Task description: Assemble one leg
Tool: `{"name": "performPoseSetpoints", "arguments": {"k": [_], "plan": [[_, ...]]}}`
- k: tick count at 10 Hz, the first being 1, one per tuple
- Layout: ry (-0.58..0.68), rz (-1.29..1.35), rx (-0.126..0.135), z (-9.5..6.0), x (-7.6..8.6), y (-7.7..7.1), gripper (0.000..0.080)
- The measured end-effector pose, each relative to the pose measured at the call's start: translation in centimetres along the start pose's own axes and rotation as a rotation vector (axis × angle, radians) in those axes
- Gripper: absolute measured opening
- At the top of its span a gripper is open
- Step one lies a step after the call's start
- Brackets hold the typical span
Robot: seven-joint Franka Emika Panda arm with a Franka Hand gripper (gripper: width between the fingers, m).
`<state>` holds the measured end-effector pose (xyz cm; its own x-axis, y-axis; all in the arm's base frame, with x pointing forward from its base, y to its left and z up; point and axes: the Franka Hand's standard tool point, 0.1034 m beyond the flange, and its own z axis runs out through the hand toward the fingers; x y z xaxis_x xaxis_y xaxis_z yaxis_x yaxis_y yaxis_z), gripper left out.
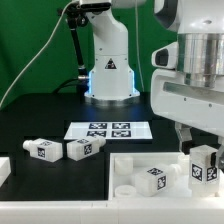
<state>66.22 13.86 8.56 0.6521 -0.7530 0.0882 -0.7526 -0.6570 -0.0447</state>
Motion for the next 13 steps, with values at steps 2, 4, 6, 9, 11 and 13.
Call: {"name": "performPoseSetpoints", "arguments": {"k": [2, 4, 6, 9, 11, 13], "plan": [[0.002, -0.26, 0.0, -0.4, -0.2, -0.1, 0.0638], [0.003, -0.426, 0.0, -0.4, -0.1, -0.1, 0.0648], [0.004, -0.551, -0.001, -0.3, 0.0, 0.0, 0.0649], [0.011, -0.887, -0.023, -0.3, -0.5, -0.2, 0.0649], [0.021, -1.138, -0.042, -0.4, -1.0, -0.6, 0.0649], [0.018, -1.296, -0.042, -0.1, -0.5, -0.4, 0.0649]]}}
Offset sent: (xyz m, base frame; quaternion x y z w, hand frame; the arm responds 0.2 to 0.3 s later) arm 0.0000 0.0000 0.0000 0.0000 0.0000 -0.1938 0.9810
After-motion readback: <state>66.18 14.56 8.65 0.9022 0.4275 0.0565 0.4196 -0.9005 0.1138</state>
